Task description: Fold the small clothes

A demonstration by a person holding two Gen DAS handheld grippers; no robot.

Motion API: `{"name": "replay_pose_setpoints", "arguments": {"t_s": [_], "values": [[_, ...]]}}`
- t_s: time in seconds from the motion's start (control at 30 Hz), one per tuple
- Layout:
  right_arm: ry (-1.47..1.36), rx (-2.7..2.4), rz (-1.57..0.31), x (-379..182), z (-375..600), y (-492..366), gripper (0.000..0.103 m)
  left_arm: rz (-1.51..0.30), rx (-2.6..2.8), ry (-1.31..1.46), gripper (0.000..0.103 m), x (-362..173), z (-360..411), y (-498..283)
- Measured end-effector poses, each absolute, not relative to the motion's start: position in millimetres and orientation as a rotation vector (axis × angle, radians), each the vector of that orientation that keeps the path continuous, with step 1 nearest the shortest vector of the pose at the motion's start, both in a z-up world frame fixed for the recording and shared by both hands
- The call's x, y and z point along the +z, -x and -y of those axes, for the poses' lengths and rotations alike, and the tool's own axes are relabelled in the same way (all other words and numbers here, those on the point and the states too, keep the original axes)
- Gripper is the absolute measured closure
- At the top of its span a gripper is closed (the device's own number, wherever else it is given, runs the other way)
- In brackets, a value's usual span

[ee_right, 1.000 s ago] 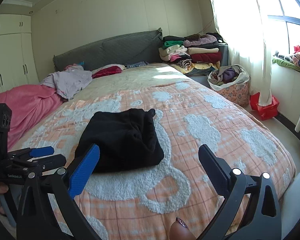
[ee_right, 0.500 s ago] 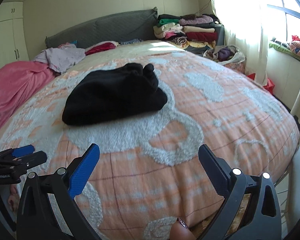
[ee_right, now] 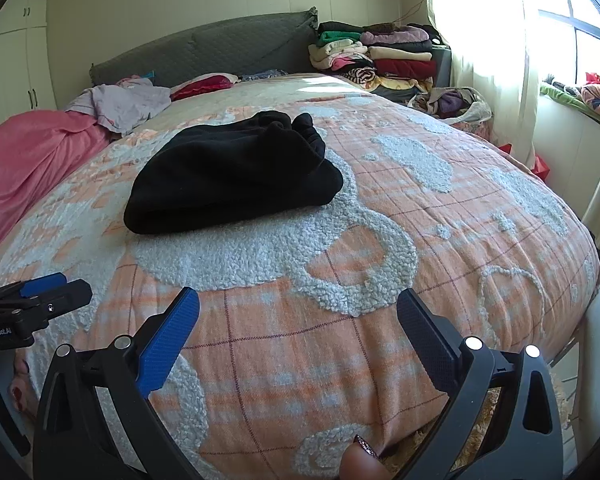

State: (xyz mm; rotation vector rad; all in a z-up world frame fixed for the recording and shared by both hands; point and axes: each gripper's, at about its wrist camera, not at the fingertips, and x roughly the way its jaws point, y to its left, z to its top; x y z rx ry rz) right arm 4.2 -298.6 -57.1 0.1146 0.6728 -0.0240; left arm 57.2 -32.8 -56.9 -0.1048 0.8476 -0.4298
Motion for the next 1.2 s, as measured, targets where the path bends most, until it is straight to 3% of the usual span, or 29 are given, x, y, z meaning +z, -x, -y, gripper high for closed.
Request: {"name": "replay_pose_setpoints", "arguments": {"t_s": [1.2], "values": [[-0.131, -0.022, -0.686, -60.5, 298.6, -4.8, 0.005, -0.843, -0.399, 0.101, 0.009, -49.9, 30.1, -52.6]]}}
